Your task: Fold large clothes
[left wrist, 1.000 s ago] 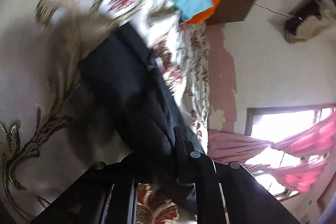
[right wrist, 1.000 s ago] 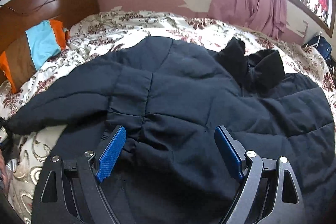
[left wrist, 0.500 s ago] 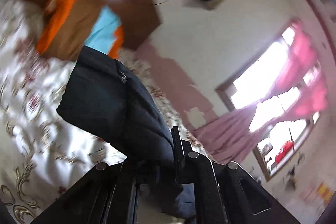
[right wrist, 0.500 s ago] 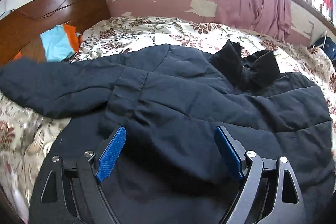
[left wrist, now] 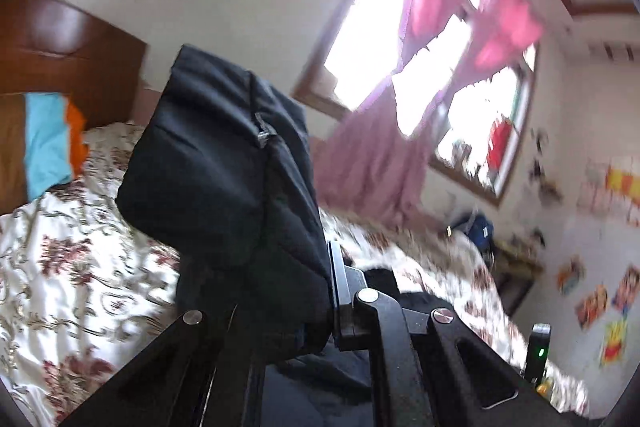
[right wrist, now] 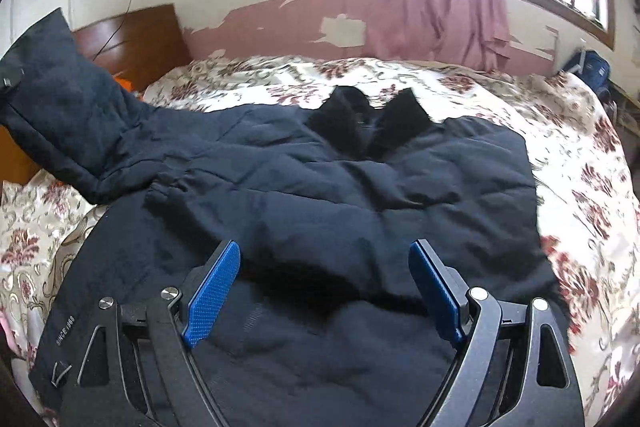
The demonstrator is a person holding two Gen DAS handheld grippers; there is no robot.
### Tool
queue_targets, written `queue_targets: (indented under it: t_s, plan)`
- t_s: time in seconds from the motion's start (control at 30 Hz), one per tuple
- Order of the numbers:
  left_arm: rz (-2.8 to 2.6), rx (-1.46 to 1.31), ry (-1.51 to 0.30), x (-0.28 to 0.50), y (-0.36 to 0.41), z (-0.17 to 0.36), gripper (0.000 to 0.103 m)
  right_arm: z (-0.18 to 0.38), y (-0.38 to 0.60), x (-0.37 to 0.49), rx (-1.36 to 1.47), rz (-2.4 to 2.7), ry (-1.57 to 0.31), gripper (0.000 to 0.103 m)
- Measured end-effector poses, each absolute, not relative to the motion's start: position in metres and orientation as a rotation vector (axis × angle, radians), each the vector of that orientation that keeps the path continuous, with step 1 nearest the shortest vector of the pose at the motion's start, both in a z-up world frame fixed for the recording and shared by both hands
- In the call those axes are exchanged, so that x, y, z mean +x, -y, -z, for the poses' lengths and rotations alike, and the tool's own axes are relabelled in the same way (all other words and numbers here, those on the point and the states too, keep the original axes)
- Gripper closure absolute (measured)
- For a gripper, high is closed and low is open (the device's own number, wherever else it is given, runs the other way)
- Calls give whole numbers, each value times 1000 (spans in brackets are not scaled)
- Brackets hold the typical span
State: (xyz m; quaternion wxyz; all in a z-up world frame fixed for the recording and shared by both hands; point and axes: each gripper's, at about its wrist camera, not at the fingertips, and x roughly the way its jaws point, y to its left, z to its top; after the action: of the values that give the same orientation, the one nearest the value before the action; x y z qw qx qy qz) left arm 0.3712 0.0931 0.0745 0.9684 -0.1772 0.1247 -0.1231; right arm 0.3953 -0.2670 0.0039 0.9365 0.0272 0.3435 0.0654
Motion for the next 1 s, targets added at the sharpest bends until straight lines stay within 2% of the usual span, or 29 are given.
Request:
queue_targets:
  t_s: [0.23,0.5,0.67,0.9,0.97,1.0]
  plan:
    - [354,-220,-437,396,6,-48,94,27,330,381,274,-117,-692,20]
    - [368,-44,-635,401,88,13,94,78,378,380,628,-221,-674,20]
    - [353,21,-767,400,123,45,93,87,370,393,642,-371,-743,20]
    - [361,98,-868,387,131,78,71,112,358,404,761,-507,-775,17]
    - [390,99,-882,381,129,81,55,114,357,407,774,-520,-773,17]
    - [419,75,-891,377,126,81,37,115,355,409,777,-524,-772,16]
